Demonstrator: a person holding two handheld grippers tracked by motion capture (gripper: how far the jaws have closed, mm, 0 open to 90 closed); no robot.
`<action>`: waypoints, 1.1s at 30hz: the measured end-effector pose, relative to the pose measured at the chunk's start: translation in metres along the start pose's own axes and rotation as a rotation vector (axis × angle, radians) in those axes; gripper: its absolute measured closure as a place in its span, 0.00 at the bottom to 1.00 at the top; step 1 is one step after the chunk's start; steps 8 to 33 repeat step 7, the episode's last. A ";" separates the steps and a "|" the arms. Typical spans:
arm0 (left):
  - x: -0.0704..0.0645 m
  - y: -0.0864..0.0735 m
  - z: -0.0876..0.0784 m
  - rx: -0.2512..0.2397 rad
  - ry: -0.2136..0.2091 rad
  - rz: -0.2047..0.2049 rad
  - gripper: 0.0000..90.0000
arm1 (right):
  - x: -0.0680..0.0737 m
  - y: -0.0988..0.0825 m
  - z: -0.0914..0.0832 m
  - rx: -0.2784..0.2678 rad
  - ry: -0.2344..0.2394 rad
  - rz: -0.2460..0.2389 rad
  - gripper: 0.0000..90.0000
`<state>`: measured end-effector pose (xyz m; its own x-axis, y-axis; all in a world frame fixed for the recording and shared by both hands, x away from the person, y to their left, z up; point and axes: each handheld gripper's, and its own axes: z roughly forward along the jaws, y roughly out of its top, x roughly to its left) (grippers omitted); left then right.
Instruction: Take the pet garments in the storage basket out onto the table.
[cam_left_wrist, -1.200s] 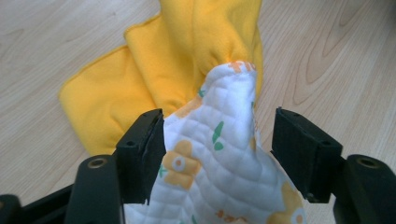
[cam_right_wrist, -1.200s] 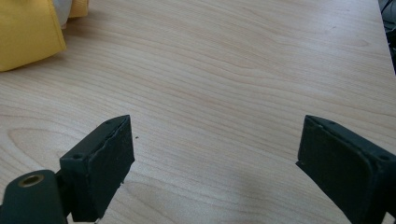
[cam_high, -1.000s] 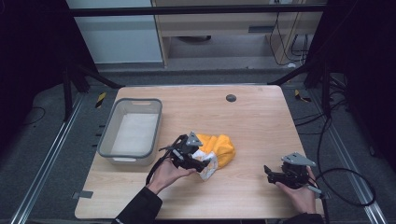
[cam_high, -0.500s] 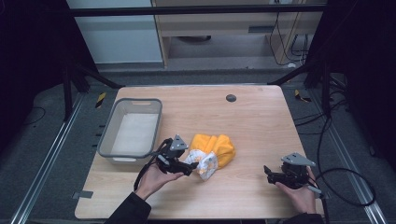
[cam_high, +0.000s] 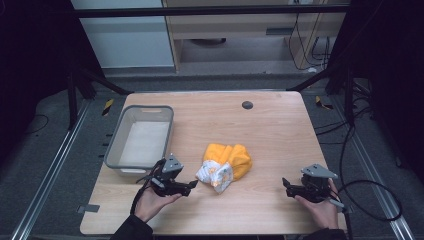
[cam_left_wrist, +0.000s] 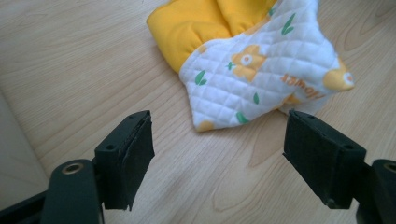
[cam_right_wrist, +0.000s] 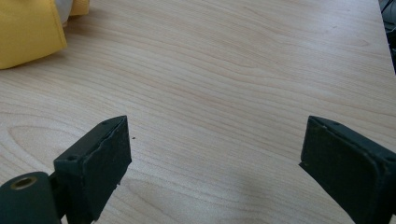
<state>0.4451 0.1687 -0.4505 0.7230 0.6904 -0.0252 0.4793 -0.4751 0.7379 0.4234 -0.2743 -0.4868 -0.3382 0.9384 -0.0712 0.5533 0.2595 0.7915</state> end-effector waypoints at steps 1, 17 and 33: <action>0.000 -0.003 -0.001 -0.003 0.005 -0.003 0.26 | 0.000 0.000 0.000 -0.001 0.001 0.000 0.09; 0.003 -0.018 -0.004 -0.003 0.019 -0.016 0.26 | 0.001 -0.001 -0.001 -0.002 0.007 0.002 0.09; 0.003 -0.018 -0.004 -0.003 0.019 -0.016 0.26 | 0.001 -0.001 -0.001 -0.002 0.007 0.002 0.09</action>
